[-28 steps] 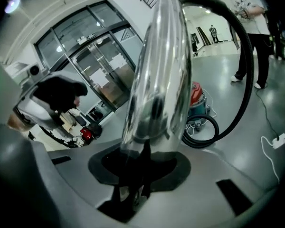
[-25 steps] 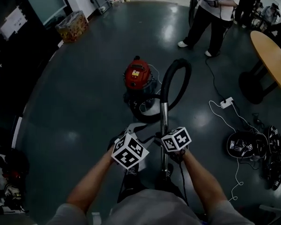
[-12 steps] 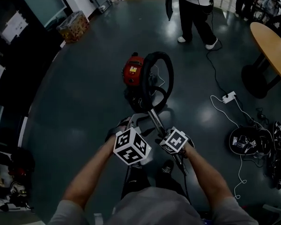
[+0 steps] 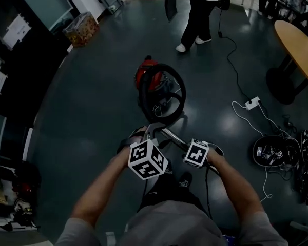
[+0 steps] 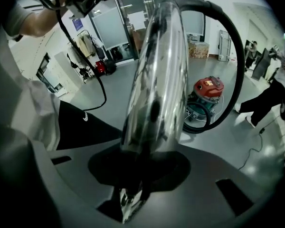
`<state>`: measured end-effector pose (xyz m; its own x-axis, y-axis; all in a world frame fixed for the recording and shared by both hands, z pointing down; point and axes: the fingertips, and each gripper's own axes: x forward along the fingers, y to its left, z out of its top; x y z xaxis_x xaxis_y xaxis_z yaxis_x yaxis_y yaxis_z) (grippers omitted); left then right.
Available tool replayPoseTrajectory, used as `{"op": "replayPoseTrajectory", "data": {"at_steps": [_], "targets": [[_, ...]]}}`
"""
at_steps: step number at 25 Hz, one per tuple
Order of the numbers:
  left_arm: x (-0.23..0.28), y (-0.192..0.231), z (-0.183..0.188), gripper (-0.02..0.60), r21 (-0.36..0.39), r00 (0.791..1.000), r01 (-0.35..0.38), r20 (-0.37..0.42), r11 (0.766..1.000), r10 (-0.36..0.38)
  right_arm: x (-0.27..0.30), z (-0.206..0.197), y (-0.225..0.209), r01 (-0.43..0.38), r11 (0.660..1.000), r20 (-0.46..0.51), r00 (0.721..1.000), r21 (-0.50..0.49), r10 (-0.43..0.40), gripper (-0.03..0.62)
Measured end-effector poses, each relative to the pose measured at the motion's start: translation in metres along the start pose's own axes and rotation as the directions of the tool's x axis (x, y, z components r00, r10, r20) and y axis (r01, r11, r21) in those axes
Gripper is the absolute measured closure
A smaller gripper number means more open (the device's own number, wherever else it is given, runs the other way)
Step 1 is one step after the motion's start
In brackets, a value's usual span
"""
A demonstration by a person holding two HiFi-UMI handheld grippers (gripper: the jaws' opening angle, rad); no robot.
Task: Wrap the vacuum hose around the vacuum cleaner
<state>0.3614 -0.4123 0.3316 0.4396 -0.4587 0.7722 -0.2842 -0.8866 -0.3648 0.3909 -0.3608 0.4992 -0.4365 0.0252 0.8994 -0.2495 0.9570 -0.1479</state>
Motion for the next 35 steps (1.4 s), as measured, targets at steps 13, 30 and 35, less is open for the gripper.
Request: {"op": "replayPoseTrajectory", "data": {"at_steps": [13,30,35], "targets": [[0.063,-0.012,0.011,0.37,0.138,0.973,0.22,-0.107,0.966,-0.207,-0.053,-0.042,-0.047,0.026,0.979,-0.29,0.953,-0.202,-0.085,0.485],[0.124,-0.025,0.072,0.368,0.305,0.866,0.487,-0.052,0.818,-0.496,-0.144,-0.055,-0.113,0.186,0.939,-0.359,0.888,-0.29,-0.287,0.517],[0.149,-0.017,0.069,0.37,0.227,0.862,0.503,-0.064,0.834,-0.503,-0.146,-0.055,-0.127,0.159,0.934,-0.386,0.878,-0.32,-0.282,0.517]]}}
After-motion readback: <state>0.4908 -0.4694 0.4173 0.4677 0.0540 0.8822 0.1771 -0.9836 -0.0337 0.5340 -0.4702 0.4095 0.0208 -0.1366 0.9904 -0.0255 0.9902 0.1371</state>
